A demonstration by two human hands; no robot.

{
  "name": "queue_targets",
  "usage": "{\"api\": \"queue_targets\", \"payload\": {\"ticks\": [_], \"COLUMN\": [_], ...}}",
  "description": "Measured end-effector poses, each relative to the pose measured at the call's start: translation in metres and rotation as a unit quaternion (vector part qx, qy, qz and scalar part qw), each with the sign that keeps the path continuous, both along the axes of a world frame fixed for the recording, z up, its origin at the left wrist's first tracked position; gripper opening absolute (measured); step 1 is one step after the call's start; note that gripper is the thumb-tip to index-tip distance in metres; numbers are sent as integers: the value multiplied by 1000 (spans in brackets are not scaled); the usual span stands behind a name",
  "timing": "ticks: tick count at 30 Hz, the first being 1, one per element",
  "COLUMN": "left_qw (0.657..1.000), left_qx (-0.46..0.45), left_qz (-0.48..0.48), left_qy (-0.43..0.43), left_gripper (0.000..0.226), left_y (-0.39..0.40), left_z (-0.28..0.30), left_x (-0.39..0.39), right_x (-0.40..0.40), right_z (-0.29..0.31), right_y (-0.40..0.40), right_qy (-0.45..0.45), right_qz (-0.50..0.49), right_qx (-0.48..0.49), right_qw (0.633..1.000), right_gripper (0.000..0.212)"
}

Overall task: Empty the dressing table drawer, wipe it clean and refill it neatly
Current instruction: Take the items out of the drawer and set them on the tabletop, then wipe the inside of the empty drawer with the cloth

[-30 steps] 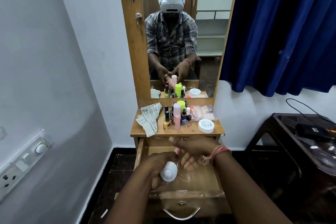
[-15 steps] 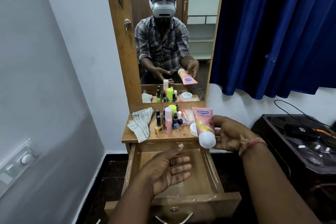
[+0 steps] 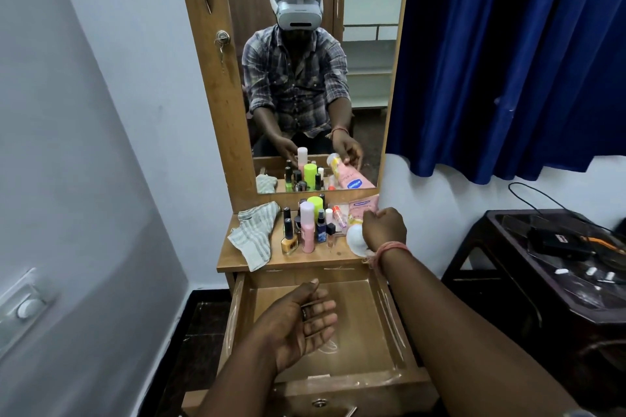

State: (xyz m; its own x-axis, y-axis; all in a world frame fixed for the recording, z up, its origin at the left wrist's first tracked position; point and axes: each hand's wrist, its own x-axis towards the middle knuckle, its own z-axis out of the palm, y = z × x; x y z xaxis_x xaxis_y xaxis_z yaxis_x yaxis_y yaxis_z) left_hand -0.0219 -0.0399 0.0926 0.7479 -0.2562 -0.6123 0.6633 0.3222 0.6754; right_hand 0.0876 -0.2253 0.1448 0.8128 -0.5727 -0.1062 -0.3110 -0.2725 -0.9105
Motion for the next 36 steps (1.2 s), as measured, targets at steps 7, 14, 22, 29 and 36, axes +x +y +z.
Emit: {"api": "queue_targets", "payload": {"ticks": [7,14,22,29,36], "left_qw": [1000,990,914,925,925], "left_qx": [-13,141,381,374,372], "left_qz": [-16,10,-122,-71,-62], "left_qy": [15,-15,-70,-12,48], "left_gripper": [42,20,27,45,42], "left_y": [-6,5,31,38,42], "left_z": [-3,-9,-19,-25,-16], "left_x": [0,-2,-9,7,11], "right_x": [2,-11,-37,-67,-108], "right_z": [-2,-7,-20,-33,-64], "right_y": [-6,-14,-13,-4,36], "right_qy": [-17,-40,-67,-48,214], "right_qz": [-15,-22,-28,-21,263], "right_qx": [-75,-67,-75,-84,-112], "right_qw": [997,997,995,995,934], "right_gripper": [19,20,20,15,10]}}
